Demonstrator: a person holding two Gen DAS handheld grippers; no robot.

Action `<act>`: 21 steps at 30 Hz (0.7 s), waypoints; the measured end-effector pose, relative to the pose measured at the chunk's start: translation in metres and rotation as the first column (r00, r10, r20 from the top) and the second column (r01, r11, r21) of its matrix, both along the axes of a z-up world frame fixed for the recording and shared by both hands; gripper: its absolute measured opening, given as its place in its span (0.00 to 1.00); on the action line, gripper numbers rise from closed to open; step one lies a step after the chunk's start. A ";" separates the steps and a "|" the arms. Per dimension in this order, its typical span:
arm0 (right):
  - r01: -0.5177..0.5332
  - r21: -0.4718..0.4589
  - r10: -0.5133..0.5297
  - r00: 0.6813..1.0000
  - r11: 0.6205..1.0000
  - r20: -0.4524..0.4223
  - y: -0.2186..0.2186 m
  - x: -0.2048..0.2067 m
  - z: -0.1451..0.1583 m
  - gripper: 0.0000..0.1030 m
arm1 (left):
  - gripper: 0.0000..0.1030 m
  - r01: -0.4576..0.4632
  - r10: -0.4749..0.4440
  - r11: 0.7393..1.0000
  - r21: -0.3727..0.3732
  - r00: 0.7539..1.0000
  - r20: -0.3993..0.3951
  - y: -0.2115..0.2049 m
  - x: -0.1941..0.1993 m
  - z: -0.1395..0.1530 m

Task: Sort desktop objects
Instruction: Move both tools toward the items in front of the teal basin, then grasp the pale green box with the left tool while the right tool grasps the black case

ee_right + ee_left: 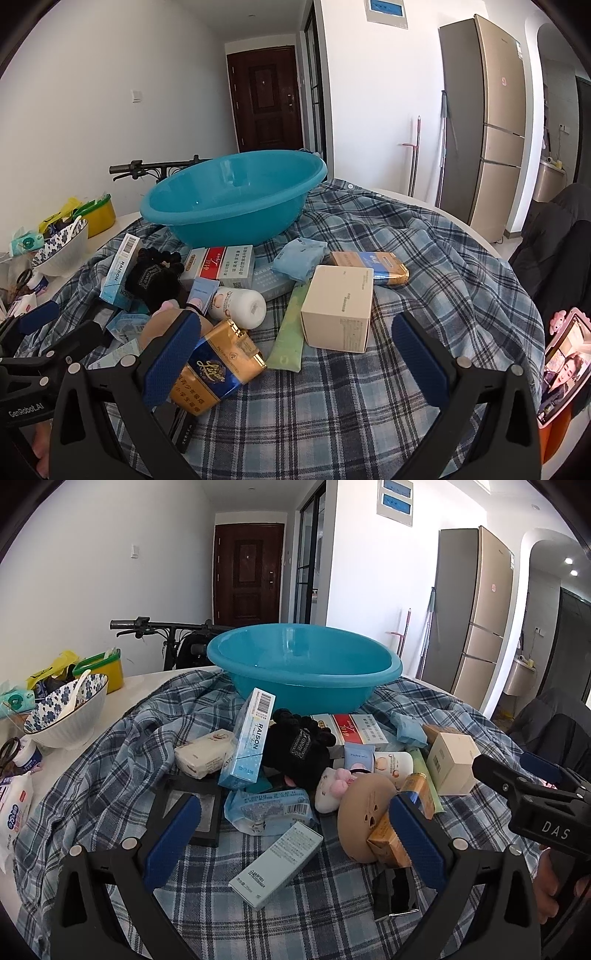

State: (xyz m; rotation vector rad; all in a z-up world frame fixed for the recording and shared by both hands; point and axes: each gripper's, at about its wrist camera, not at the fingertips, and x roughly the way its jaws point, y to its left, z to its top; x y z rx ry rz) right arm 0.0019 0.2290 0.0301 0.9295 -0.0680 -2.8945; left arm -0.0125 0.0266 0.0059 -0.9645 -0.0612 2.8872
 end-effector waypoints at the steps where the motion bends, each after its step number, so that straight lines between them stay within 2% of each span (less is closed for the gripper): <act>1: 0.004 -0.002 -0.004 1.000 1.000 -0.002 0.002 0.001 0.000 1.00 | 1.00 0.007 -0.007 1.000 0.001 1.000 0.008 0.001 0.000 -0.001; 8: 0.034 -0.023 -0.033 0.999 0.999 0.018 0.012 -0.003 -0.005 1.00 | 1.00 0.079 -0.079 0.997 0.018 0.995 0.056 0.011 0.000 -0.012; 15: 0.041 -0.018 -0.041 0.998 0.999 0.038 0.013 -0.006 -0.011 1.00 | 1.00 0.136 -0.143 0.988 0.069 0.985 0.096 0.015 -0.003 -0.022; 17: 0.042 -0.020 -0.041 0.998 0.999 0.040 0.013 -0.006 -0.011 1.00 | 0.91 0.152 -0.159 0.986 0.071 0.982 0.103 0.018 -0.003 -0.023; 21: 0.045 -0.016 -0.044 0.998 0.999 0.045 0.013 -0.007 -0.013 1.00 | 0.89 0.176 -0.184 0.981 0.077 0.975 0.124 0.021 -0.004 -0.027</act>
